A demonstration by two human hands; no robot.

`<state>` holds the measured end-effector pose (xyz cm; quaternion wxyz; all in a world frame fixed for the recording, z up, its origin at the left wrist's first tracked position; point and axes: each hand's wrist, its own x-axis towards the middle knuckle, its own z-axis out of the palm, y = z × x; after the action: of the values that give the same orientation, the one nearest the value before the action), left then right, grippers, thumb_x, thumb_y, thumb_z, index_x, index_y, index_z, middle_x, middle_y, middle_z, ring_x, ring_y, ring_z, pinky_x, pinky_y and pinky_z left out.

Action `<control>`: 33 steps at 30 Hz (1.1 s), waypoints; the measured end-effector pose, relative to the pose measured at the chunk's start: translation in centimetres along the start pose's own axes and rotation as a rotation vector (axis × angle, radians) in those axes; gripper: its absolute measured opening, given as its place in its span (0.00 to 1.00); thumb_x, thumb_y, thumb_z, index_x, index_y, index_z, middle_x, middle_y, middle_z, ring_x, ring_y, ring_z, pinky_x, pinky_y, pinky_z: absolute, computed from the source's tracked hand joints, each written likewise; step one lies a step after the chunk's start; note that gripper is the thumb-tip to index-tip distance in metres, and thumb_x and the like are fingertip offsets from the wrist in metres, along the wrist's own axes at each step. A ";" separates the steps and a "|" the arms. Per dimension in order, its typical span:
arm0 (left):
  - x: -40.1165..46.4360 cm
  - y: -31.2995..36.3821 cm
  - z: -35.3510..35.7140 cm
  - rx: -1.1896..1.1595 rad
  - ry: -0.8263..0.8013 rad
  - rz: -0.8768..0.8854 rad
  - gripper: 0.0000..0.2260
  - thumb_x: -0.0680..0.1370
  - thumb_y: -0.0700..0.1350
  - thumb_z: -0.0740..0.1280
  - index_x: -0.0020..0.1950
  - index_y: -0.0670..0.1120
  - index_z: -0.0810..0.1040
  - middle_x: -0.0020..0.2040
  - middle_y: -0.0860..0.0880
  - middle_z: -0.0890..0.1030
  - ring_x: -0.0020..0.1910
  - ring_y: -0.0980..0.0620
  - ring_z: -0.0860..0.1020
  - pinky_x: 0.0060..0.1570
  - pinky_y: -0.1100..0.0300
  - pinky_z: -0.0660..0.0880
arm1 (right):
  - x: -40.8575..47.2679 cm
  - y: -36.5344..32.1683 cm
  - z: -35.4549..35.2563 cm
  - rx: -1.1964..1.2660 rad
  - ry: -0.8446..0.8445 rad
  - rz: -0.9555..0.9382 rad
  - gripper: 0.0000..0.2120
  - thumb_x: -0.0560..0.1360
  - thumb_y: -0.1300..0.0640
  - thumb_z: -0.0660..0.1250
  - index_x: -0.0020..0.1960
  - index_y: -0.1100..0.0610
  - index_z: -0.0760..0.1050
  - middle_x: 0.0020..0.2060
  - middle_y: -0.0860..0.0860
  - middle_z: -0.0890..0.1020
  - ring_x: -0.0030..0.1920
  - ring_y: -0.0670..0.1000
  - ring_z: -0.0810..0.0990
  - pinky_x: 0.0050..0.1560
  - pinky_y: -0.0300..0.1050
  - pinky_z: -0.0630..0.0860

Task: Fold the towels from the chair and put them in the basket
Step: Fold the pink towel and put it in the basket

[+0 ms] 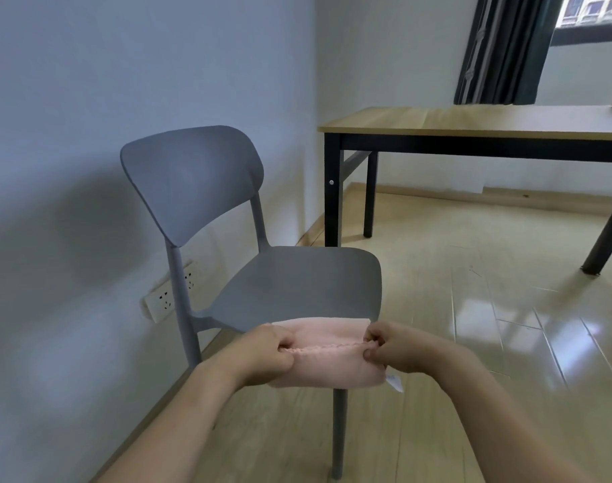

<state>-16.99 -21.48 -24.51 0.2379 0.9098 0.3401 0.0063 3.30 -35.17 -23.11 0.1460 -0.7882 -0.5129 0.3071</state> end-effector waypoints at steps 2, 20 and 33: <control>-0.1 0.5 -0.1 -0.042 0.030 -0.045 0.06 0.71 0.45 0.58 0.34 0.48 0.66 0.33 0.52 0.72 0.35 0.49 0.70 0.34 0.57 0.64 | 0.1 0.0 -0.3 -0.032 0.037 0.028 0.04 0.77 0.56 0.59 0.43 0.50 0.69 0.39 0.46 0.73 0.40 0.47 0.71 0.39 0.40 0.68; -1.0 4.8 -7.8 -0.444 0.453 -0.092 0.08 0.81 0.41 0.58 0.42 0.45 0.72 0.32 0.49 0.74 0.29 0.51 0.72 0.27 0.59 0.68 | -2.8 -4.8 -7.5 0.456 0.355 -0.079 0.07 0.80 0.59 0.61 0.47 0.60 0.74 0.33 0.53 0.74 0.30 0.49 0.72 0.28 0.42 0.71; 0.2 1.0 -2.3 -0.368 0.279 0.021 0.07 0.81 0.43 0.59 0.43 0.50 0.70 0.39 0.50 0.74 0.39 0.51 0.70 0.39 0.55 0.67 | 1.6 -0.8 -2.8 0.122 0.444 -0.103 0.06 0.79 0.58 0.60 0.45 0.59 0.74 0.39 0.52 0.76 0.41 0.52 0.73 0.40 0.45 0.69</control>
<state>-16.64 -21.01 -22.10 0.3502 0.8449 0.3534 0.1964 4.98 -33.13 -21.10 0.3181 -0.7989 -0.4883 0.1489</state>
